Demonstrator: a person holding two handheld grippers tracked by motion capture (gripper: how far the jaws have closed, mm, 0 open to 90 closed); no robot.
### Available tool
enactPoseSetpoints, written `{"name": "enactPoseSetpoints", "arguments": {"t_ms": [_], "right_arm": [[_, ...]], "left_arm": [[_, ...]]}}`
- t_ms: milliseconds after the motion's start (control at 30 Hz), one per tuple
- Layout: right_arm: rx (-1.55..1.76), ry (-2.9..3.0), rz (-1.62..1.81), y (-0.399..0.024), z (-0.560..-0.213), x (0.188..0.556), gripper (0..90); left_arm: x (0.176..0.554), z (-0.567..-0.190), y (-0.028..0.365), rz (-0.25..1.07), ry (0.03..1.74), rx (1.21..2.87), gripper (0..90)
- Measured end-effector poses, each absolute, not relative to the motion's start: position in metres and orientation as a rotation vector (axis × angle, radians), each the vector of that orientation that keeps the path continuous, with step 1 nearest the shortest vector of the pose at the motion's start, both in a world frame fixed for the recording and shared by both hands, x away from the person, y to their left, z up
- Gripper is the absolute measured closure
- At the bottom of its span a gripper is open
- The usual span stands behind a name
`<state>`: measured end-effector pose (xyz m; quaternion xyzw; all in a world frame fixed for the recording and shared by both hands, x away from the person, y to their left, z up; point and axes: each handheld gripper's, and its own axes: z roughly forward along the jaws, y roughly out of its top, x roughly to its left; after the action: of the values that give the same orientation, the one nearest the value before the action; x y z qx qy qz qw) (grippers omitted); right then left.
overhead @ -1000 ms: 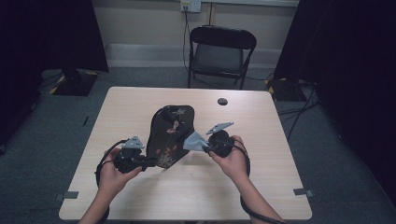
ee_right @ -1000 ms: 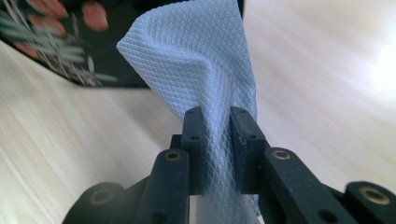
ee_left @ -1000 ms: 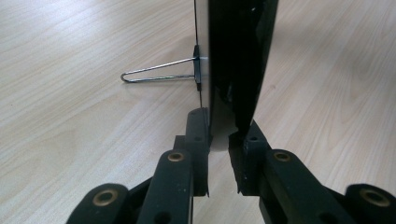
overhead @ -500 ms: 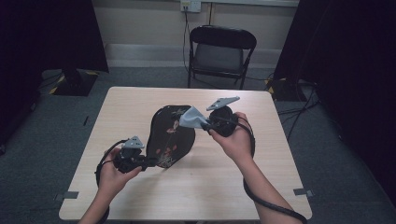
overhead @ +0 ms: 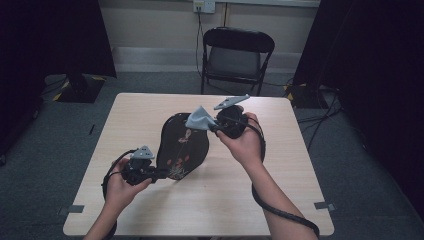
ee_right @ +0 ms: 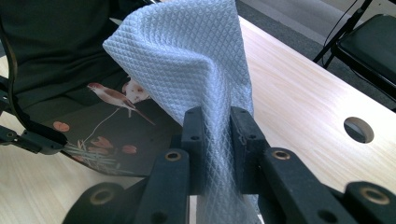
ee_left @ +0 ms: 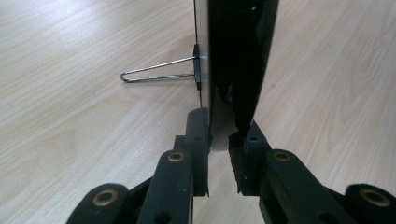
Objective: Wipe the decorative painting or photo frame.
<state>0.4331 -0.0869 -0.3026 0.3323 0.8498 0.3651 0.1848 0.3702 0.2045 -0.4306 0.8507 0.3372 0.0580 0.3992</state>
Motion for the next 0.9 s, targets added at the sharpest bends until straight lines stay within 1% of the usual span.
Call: {"name": "enactPoseSetpoints", "arguments": {"t_ms": [333,867,900], "right_arm": [[0.93,2.419,1.011,-0.085,-0.321,0.429,78.0],[0.956,2.487,0.955,-0.086,-0.366,0.426,78.0],[0.966,2.494,0.95,-0.085,-0.373,0.425,78.0]], "left_arm": [[0.37,-0.43,0.204,0.148,0.854,2.155,78.7],[0.37,-0.43,0.204,0.147,0.853,2.154,78.6],[0.37,-0.43,0.204,0.148,0.853,2.154,78.6]]}}
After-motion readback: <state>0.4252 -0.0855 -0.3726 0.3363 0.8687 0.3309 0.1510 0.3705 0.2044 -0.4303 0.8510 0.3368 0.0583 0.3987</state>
